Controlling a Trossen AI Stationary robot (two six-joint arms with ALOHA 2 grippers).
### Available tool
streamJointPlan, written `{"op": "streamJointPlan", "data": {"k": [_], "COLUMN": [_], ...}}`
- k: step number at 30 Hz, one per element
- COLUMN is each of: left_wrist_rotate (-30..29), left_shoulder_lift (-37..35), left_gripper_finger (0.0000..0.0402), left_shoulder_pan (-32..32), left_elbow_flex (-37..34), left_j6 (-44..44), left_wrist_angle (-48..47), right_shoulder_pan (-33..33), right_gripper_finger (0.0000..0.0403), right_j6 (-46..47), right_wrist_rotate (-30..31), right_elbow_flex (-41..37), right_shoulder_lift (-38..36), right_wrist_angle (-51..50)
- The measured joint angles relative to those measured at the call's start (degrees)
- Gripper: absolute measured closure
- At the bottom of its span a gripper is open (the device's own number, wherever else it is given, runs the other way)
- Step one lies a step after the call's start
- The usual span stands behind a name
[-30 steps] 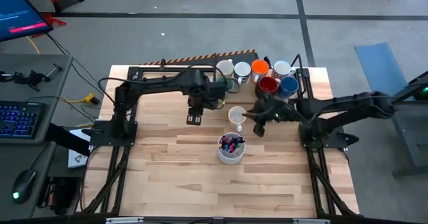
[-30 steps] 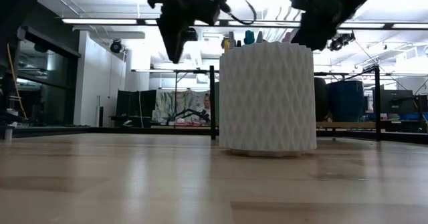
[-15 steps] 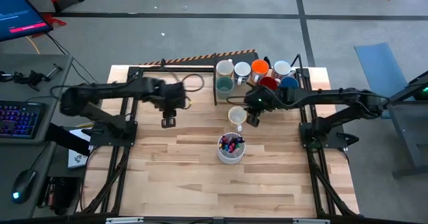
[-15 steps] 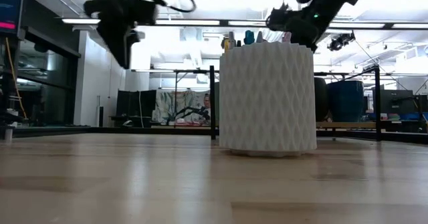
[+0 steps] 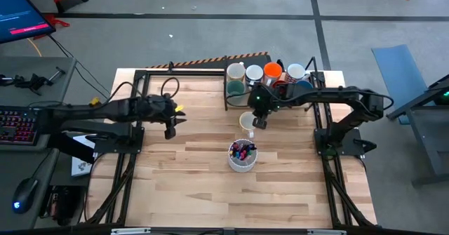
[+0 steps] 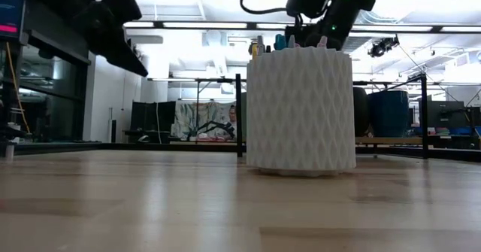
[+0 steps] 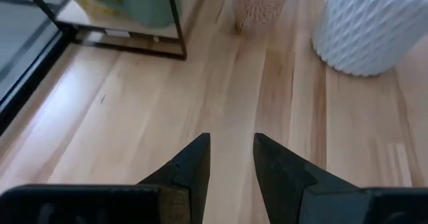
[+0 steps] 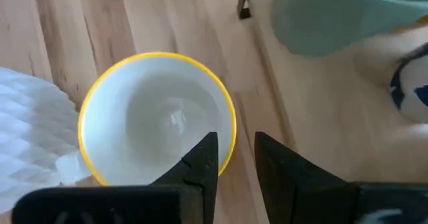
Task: Place coffee mugs
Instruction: Put the orange patterned mug on the shelf
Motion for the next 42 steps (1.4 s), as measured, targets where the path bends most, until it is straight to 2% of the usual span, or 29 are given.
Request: {"op": "streamJointPlan", "data": {"k": [3,14,32,35,40,42], "left_wrist_rotate": [-0.03,-0.05,-0.01,-0.01,-0.01,-0.01], "left_shoulder_lift": [-0.60,0.34,0.37,0.37,0.37,0.37], "left_gripper_finger": [0.0298,0.0298,0.0298,0.0298,0.0298,0.0298], "left_shoulder_pan": [0.02,0.07,0.07,0.07,0.07,0.07], "left_elbow_flex": [-1.77,-1.84,-1.81,-1.81,-1.79,-1.79], "left_j6": [0.07,0.15,-0.44,-0.42,-0.44,-0.43], "left_wrist_angle": [2.63,2.55,2.75,2.75,2.76,2.77], "right_shoulder_pan": [-0.02,-0.02,0.26,0.26,0.26,0.26], "right_gripper_finger": [0.0327,0.0327,0.0328,0.0339,0.0392,0.0396], "right_j6": [0.11,0.86,1.39,1.50,1.28,1.45], "right_wrist_rotate": [-0.41,-2.09,-2.90,-2.90,-2.97,-2.73], "right_elbow_flex": [0.00,-0.04,-0.13,-0.13,-0.13,-0.13], "right_shoulder_lift": [0.40,1.02,6.71,6.71,6.70,6.69], "right_wrist_angle": [-0.23,-0.44,1.59,1.57,1.32,1.26]}}
